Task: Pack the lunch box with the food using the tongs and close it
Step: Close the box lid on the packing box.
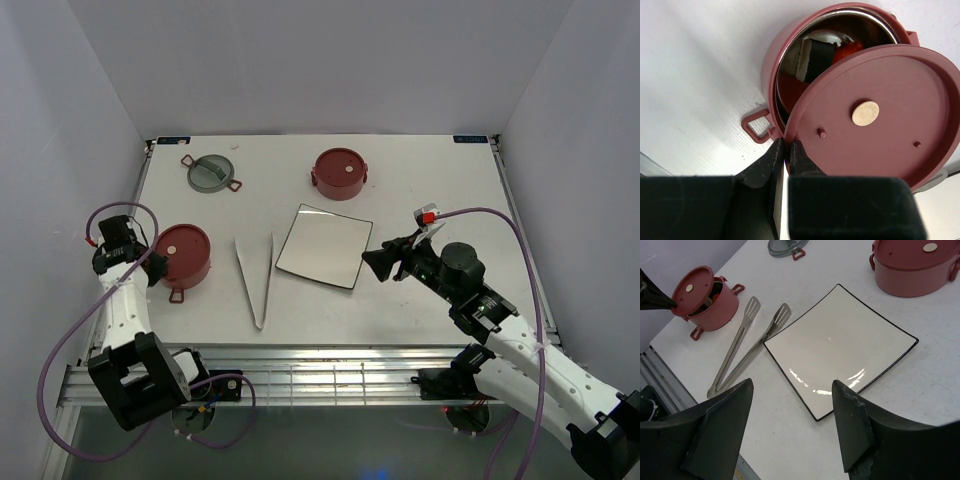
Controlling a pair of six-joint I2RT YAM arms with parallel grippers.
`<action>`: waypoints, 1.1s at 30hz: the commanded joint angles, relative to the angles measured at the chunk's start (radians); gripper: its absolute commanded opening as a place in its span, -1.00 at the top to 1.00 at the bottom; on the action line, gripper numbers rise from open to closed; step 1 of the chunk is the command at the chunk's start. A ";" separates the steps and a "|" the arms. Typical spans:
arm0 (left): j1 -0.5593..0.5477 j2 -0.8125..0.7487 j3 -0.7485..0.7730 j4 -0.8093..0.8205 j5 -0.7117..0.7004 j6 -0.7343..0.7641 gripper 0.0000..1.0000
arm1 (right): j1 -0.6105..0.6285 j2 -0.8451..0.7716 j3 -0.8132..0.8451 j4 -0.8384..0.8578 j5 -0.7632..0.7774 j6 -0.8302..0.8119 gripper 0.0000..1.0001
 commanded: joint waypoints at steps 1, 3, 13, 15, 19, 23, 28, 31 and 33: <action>0.005 0.019 0.007 0.042 0.039 0.012 1.00 | 0.002 -0.034 0.044 0.022 0.031 -0.022 -0.41; 0.006 0.047 0.016 0.032 0.018 0.024 1.00 | 0.002 -0.042 0.041 0.020 0.036 -0.024 -0.41; 0.005 0.044 0.056 0.102 -0.064 0.071 0.94 | 0.002 -0.005 0.050 0.014 0.036 -0.024 -0.41; 0.005 0.052 0.073 0.105 -0.061 0.078 0.92 | 0.002 -0.004 0.052 0.016 0.033 -0.025 -0.41; 0.005 0.076 0.088 0.101 -0.071 0.090 0.81 | 0.002 -0.004 0.050 0.019 0.037 -0.025 -0.41; 0.005 0.101 0.093 0.085 -0.084 0.078 0.79 | 0.002 -0.007 0.052 0.017 0.033 -0.025 -0.41; 0.005 0.136 0.061 0.125 -0.024 0.087 0.63 | 0.001 -0.028 0.046 0.023 0.033 -0.024 -0.41; 0.005 0.168 0.051 0.122 -0.056 0.084 0.59 | 0.002 -0.028 0.044 0.025 0.031 -0.025 -0.41; 0.006 0.176 0.044 0.122 -0.067 0.084 0.49 | 0.002 -0.027 0.044 0.023 0.030 -0.024 -0.41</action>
